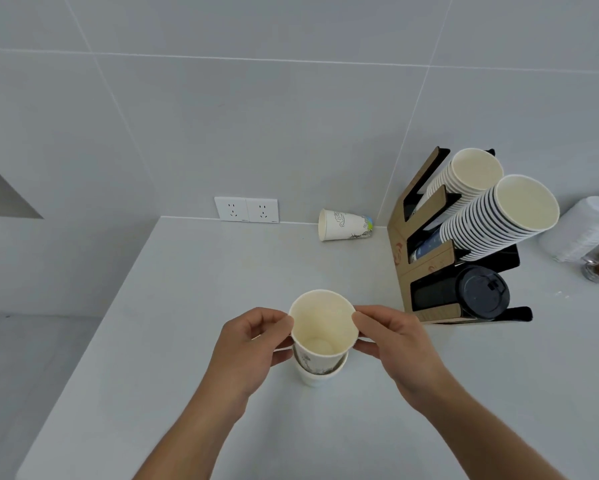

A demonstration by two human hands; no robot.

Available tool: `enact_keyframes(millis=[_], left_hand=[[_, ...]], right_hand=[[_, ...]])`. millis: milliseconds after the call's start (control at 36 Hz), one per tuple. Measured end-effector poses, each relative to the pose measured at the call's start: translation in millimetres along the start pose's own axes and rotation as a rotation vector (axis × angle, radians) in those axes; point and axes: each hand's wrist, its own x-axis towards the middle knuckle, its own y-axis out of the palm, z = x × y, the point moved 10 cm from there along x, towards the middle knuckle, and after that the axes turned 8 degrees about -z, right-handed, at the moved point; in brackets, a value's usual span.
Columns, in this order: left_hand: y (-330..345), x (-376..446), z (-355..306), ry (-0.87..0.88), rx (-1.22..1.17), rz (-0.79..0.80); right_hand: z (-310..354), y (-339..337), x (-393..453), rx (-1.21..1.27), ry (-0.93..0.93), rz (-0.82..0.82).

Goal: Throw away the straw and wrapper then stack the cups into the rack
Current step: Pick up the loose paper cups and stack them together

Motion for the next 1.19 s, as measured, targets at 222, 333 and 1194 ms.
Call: enact_keyframes(millis=[222, 333, 1194], left_hand=[[3, 15, 28, 0.004, 0.009, -0.050], [5, 20, 34, 0.020, 0.052, -0.074], [26, 43, 71, -0.019, -0.010, 0.022]], right_hand=[[-25, -3, 12, -0.107, 0.030, -0.064], [-34, -7, 17, -0.198, 0.039, -0.095], [-71, -1, 40, -0.088, 0.130, -0.004]])
